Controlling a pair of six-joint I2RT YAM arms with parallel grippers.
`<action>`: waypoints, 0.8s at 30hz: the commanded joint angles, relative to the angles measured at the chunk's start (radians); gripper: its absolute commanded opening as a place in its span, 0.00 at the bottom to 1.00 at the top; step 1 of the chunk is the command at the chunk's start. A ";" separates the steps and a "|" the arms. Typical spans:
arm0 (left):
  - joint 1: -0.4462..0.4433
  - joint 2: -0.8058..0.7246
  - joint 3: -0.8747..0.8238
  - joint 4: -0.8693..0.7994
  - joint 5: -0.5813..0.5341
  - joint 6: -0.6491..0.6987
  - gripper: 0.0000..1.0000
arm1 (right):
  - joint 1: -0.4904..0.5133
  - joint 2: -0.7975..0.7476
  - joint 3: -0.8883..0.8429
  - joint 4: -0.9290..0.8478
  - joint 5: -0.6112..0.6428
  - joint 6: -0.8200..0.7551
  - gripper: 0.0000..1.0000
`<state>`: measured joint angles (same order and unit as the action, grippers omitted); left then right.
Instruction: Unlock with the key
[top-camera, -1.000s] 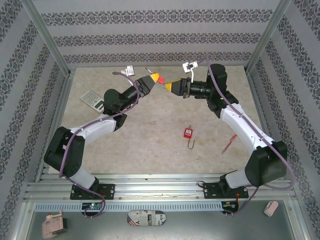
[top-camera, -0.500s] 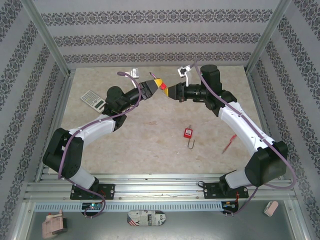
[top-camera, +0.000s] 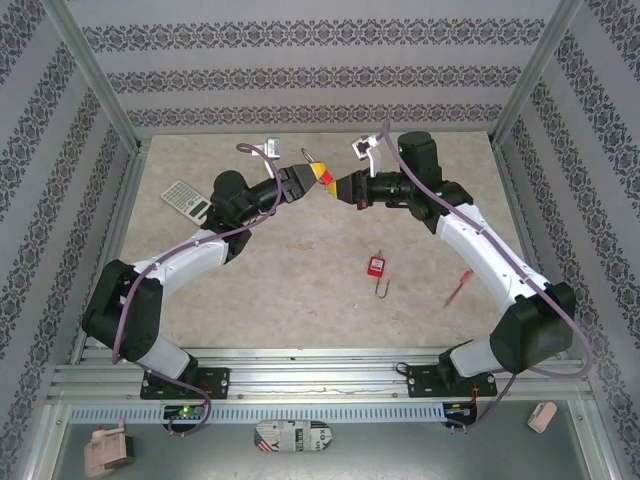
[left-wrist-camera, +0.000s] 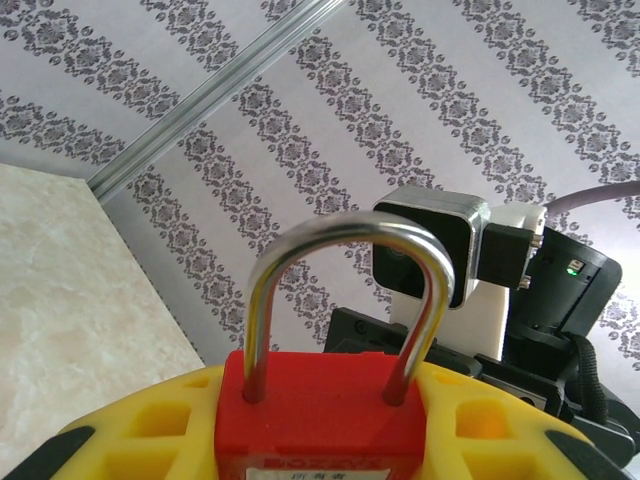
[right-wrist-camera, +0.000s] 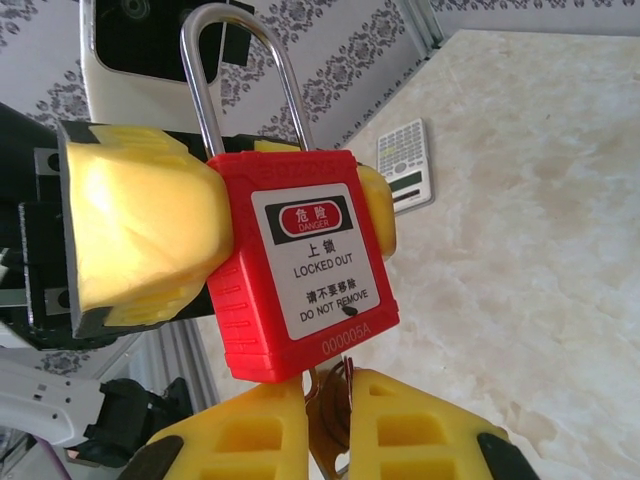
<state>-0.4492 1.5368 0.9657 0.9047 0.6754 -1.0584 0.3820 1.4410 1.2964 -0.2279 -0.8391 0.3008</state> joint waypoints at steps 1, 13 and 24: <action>-0.047 -0.009 0.018 0.253 0.208 -0.060 0.00 | 0.011 0.042 0.017 0.121 -0.066 0.070 0.00; -0.031 -0.006 0.038 0.301 0.230 -0.096 0.00 | -0.010 0.049 0.029 0.128 -0.110 0.090 0.00; -0.057 -0.150 0.153 -0.499 0.025 0.161 0.00 | 0.143 0.032 0.076 -0.121 0.346 -0.170 0.00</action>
<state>-0.4320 1.4616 1.0203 0.6147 0.6521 -0.9848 0.4656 1.4448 1.3540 -0.3187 -0.6430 0.1989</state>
